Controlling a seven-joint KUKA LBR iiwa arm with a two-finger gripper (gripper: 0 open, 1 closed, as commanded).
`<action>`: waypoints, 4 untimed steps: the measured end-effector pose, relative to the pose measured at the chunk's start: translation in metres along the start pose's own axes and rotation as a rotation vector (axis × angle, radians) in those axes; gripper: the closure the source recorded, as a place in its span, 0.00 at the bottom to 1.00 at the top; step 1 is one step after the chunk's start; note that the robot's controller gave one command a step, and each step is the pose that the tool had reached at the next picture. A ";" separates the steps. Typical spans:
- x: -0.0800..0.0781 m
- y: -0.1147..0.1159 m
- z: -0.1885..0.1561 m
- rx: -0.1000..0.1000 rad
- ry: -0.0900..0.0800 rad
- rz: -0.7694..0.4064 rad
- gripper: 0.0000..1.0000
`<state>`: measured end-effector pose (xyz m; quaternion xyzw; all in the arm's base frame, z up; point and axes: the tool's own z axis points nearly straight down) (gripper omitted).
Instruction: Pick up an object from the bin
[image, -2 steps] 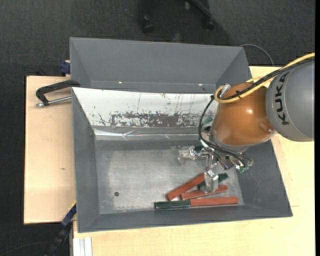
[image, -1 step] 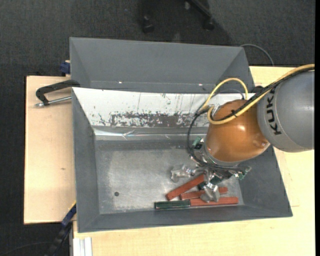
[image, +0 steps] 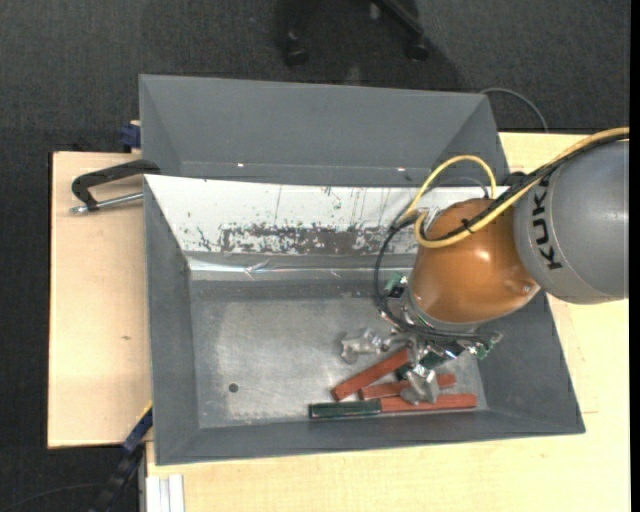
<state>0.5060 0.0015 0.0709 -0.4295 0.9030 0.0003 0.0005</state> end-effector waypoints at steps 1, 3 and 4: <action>-0.001 -0.001 0.000 0.002 -0.003 0.001 1.00; -0.006 -0.003 -0.092 0.008 -0.008 0.007 1.00; -0.007 -0.003 -0.098 0.004 -0.005 0.010 1.00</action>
Offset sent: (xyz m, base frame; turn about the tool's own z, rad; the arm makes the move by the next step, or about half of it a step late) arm 0.0000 0.0000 0.0000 0.0000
